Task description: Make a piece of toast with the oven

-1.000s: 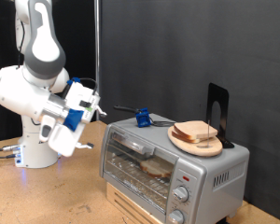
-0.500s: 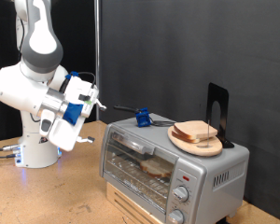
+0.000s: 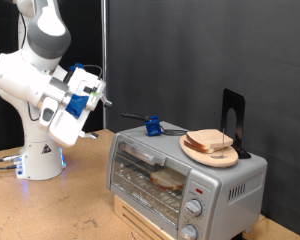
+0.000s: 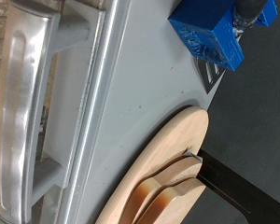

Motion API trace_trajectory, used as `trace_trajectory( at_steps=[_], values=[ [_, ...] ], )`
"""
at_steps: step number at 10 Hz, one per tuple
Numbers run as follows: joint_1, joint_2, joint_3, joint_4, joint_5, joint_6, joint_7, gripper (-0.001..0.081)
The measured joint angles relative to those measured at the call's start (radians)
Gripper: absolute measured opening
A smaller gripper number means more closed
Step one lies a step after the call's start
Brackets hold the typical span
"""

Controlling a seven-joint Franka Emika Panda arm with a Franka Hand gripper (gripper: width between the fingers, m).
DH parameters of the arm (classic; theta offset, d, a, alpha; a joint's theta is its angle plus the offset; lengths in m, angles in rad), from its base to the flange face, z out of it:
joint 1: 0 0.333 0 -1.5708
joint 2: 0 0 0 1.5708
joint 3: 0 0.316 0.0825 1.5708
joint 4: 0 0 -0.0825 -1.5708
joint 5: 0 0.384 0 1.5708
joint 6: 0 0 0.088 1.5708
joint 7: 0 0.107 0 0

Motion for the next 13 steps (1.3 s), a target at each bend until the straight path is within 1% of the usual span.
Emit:
trace_trajectory(
  at_steps=[1, 2, 3, 4, 5, 6, 8, 9, 10, 11, 12, 13],
  values=[
    [0.0, 0.002, 0.0, -0.001, 0.002, 0.0, 0.0, 0.0808],
    [0.0, 0.008, -0.015, 0.005, -0.008, -0.061, 0.0, 0.0808],
    [-0.002, 0.03, -0.045, 0.033, -0.032, -0.137, 0.018, 0.0808],
    [-0.009, 0.072, -0.064, 0.082, -0.057, -0.179, 0.091, 0.0808],
    [-0.014, 0.126, -0.068, 0.138, -0.076, -0.196, 0.184, 0.0808],
    [-0.014, 0.181, -0.068, 0.191, -0.092, -0.199, 0.235, 0.0808],
    [-0.014, 0.285, -0.06, 0.298, -0.192, -0.198, 0.245, 0.0808],
    [-0.013, 0.346, -0.048, 0.354, -0.234, -0.199, 0.246, 0.0808],
    [-0.013, 0.341, -0.05, 0.346, -0.216, -0.199, 0.246, 0.0808],
    [-0.014, 0.343, -0.056, 0.351, -0.223, -0.25, 0.246, 0.0808],
    [-0.014, 0.363, -0.06, 0.375, -0.222, -0.285, 0.246, 0.0808],
    [-0.013, 0.401, -0.058, 0.416, -0.217, -0.29, 0.259, 0.0808]
  ],
)
